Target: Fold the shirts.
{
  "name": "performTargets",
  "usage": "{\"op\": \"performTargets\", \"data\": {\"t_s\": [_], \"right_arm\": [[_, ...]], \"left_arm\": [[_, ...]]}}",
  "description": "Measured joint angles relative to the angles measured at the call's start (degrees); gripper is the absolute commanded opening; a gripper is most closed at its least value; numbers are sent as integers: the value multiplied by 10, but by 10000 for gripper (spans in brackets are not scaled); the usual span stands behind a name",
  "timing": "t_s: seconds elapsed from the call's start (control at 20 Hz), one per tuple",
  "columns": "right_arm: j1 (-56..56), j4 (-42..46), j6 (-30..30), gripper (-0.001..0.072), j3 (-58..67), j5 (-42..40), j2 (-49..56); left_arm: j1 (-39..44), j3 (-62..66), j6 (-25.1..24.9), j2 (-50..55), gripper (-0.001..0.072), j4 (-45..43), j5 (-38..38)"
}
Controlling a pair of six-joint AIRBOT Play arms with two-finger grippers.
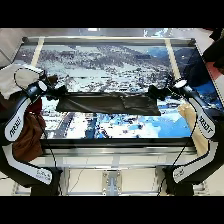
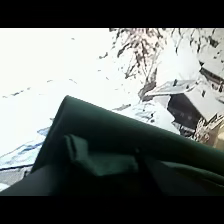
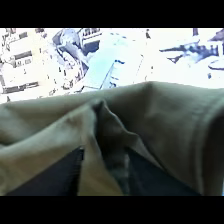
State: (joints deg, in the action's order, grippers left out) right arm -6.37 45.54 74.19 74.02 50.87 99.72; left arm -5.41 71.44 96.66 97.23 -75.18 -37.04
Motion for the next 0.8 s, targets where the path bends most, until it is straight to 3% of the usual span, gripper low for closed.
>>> {"op": "performTargets", "data": {"t_s": [0.25,0.4,0.5,0.65,0.8], "right_arm": [[-12,19,-9,349,78,116,-40],[-31,81,-6,353,115,168,-98],[-52,136,14,418,125,186,-129],[-106,161,50,418,127,207,-136],[-165,116,55,557,123,254,-90]], "left_arm": [[0,3,6,-71,549,-9,3],[4,4,6,-138,554,-8,15],[10,4,0,-178,640,-7,22],[33,4,-48,-218,642,-7,24],[85,4,-130,-231,640,-7,25]]}}
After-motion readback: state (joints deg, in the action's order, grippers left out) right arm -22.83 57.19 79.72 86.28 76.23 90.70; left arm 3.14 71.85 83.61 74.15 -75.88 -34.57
